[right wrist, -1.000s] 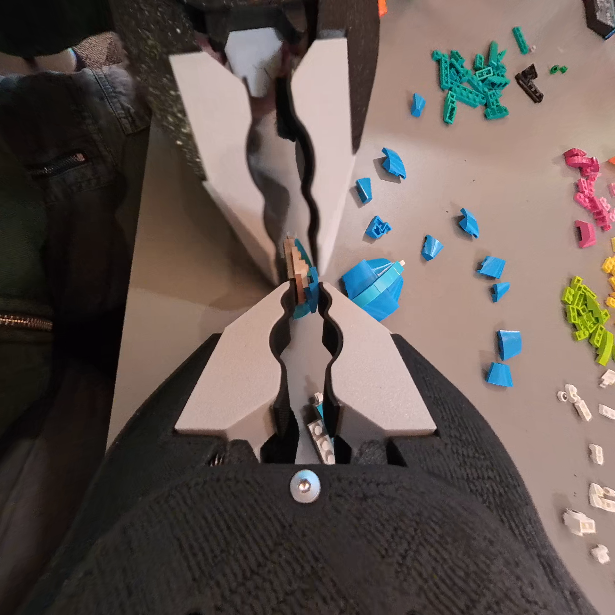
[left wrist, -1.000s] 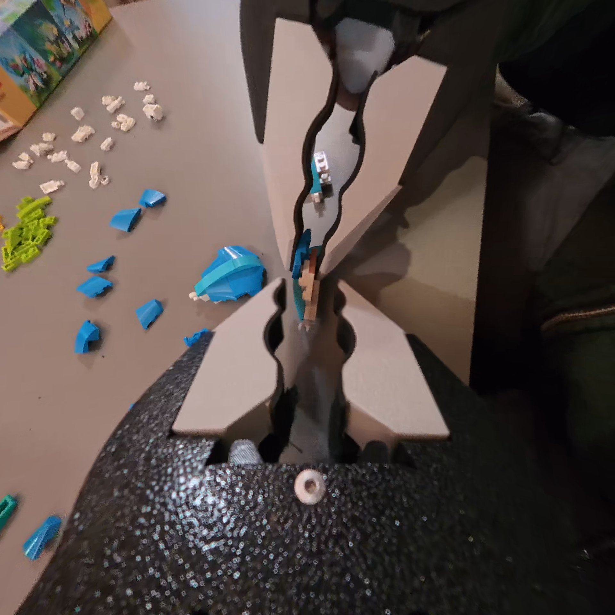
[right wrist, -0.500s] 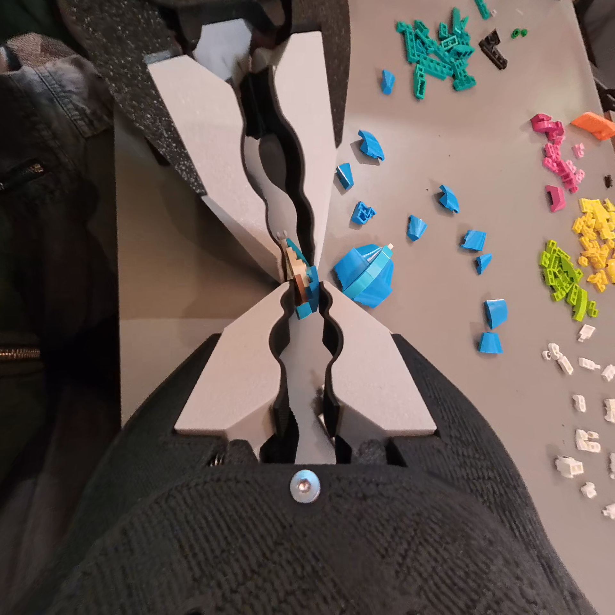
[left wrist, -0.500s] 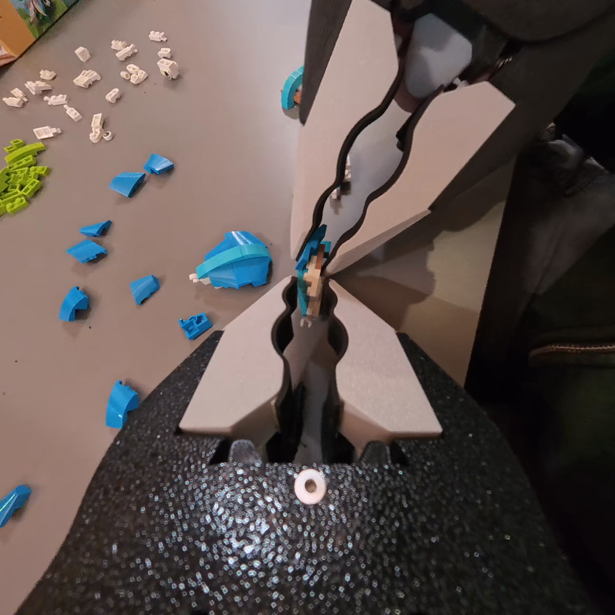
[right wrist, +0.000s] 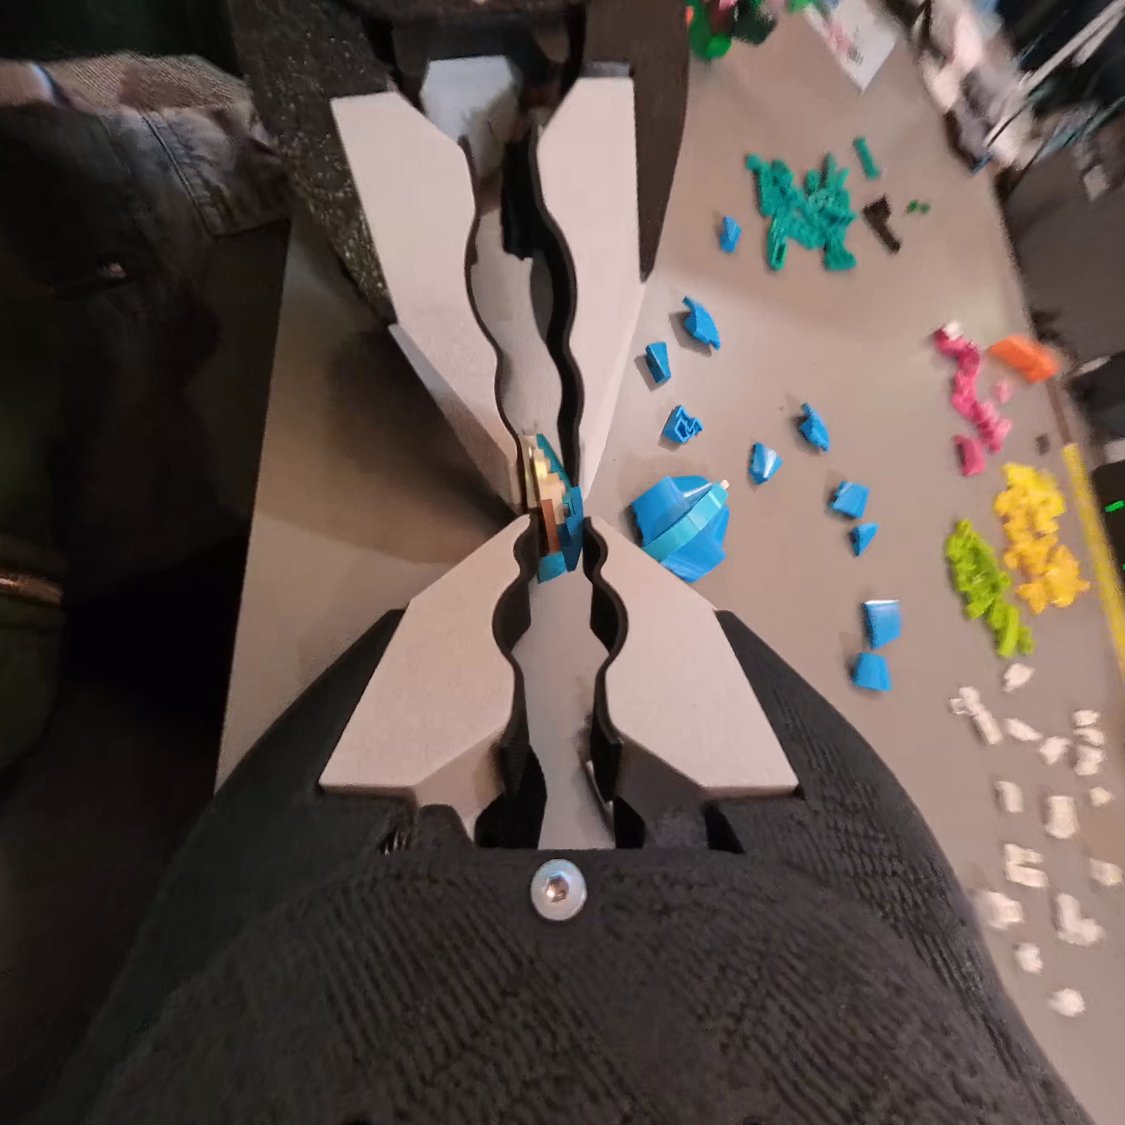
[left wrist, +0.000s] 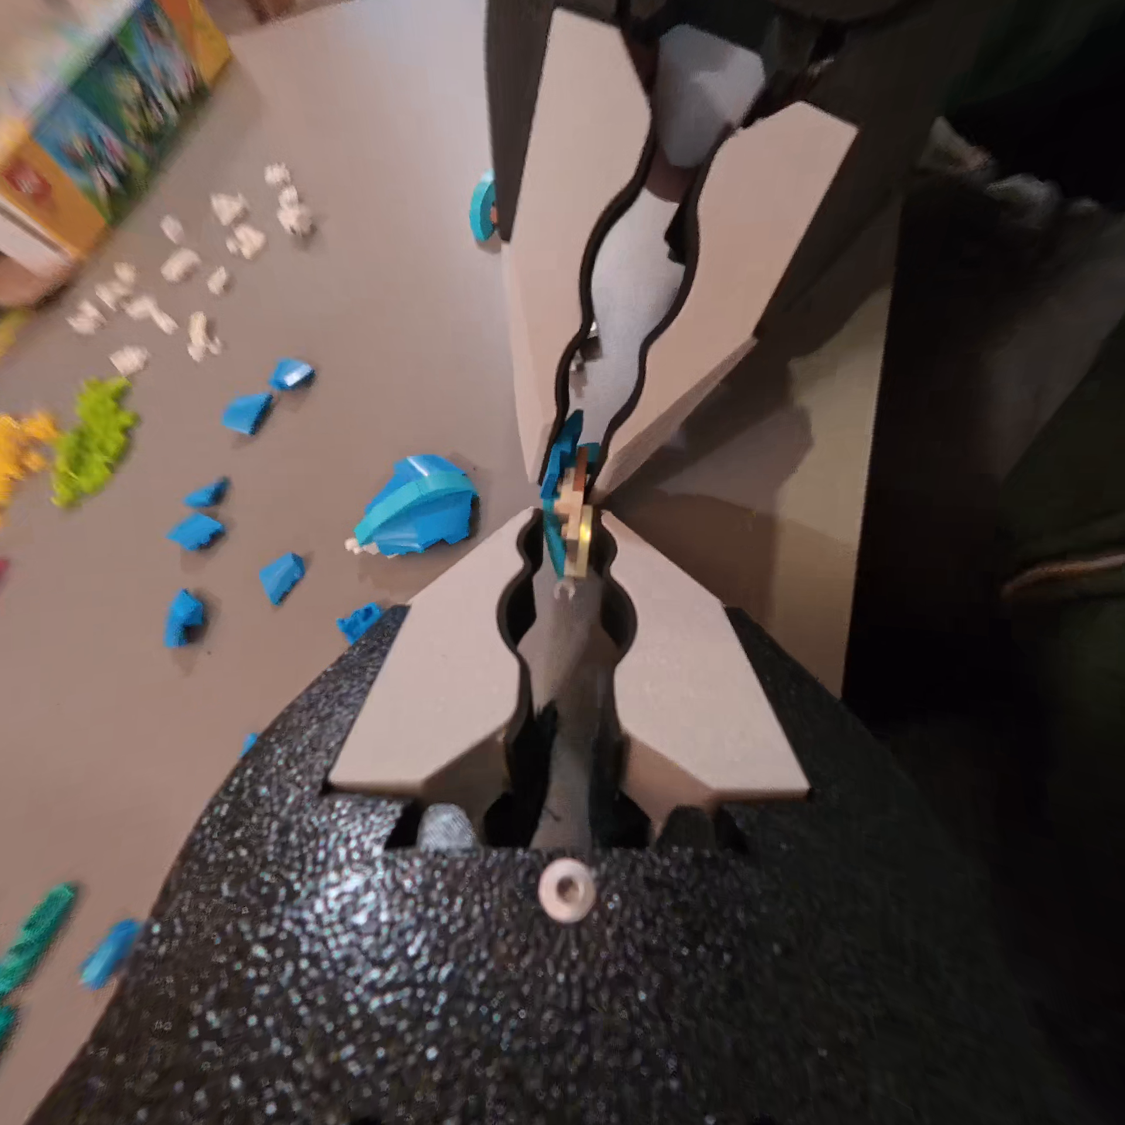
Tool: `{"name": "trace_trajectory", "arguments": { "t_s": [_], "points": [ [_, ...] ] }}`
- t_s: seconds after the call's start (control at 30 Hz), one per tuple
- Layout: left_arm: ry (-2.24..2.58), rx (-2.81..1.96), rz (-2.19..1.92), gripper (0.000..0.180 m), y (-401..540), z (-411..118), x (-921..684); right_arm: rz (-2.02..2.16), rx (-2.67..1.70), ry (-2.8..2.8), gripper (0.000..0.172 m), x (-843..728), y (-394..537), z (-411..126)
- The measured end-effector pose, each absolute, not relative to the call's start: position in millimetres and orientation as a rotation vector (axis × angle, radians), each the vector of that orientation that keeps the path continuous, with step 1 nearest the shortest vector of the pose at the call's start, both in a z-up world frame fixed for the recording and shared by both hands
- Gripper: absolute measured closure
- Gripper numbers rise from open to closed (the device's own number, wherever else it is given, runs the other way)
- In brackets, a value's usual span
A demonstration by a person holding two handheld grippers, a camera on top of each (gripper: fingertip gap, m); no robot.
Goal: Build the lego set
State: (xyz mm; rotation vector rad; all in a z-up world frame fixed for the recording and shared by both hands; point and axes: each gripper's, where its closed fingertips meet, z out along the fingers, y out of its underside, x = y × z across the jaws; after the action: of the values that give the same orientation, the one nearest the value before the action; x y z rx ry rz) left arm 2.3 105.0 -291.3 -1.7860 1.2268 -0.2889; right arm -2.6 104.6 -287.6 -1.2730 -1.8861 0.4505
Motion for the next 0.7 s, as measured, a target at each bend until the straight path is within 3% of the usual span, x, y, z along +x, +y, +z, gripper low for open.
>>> {"name": "trace_trajectory", "arguments": {
  "t_s": [0.03, 0.27, 0.7],
  "points": [
    [1.264, -1.723, -0.221, 0.167, 104.0, -289.6, 3.1, 0.413, -1.203, -1.876, 0.158, -1.7, 103.2, -286.1],
    [1.363, -1.312, 0.318, 0.168, 117.0, -271.3, -0.5, -0.041, -0.773, -1.754, 0.159, -4.0, 113.8, -269.6],
    [1.276, -1.125, 0.556, 0.167, 119.5, -244.6, -5.5, -0.363, -0.515, -1.583, 0.158, -9.0, 114.9, -243.2]
  ]
}}
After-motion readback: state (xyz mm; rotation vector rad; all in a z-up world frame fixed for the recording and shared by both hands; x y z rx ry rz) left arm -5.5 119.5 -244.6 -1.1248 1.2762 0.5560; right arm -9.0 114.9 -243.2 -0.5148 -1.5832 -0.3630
